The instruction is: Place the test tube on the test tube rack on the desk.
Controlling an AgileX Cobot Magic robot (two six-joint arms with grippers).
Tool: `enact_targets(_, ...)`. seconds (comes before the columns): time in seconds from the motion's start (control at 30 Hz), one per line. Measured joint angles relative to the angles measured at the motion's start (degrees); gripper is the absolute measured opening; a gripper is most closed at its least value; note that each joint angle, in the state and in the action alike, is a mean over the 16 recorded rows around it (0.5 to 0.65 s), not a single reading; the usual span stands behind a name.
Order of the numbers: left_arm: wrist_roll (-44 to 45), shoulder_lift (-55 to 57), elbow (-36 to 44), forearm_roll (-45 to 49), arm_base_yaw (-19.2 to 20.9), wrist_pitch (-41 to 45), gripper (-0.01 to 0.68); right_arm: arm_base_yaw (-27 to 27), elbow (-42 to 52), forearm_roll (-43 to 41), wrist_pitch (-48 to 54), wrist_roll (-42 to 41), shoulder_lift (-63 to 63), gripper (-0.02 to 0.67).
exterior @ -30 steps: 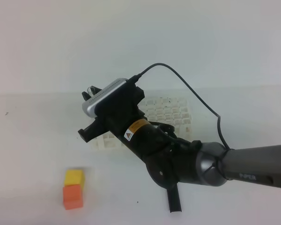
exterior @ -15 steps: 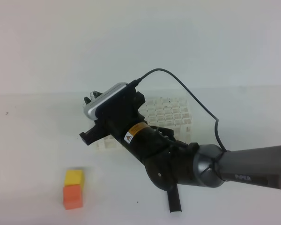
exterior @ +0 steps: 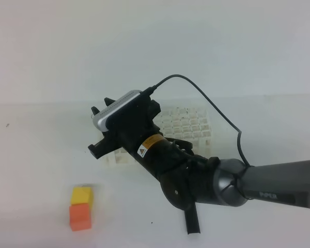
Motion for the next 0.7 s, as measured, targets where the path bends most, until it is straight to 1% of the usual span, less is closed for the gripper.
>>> enact_targets(0.13,0.00,0.00,0.00,0.00,0.00,0.00,-0.001,0.00,0.00,1.30,2.13,-3.02,-1.54,0.238)
enact_targets(0.37,0.00,0.00,0.00,0.00,0.00,0.00,-0.001,0.00,0.29,4.59,9.58,-10.23,-8.19,0.132)
enact_targets(0.57,0.00,0.00,0.00,0.00,0.00,0.00,-0.001,0.00,2.64,8.72,15.83,-18.11,-17.09,0.037)
enact_targets(0.7,0.00,0.00,0.00,0.00,0.00,0.00,-0.001,0.00,6.43,13.37,17.93,-25.14,-23.77,0.007)
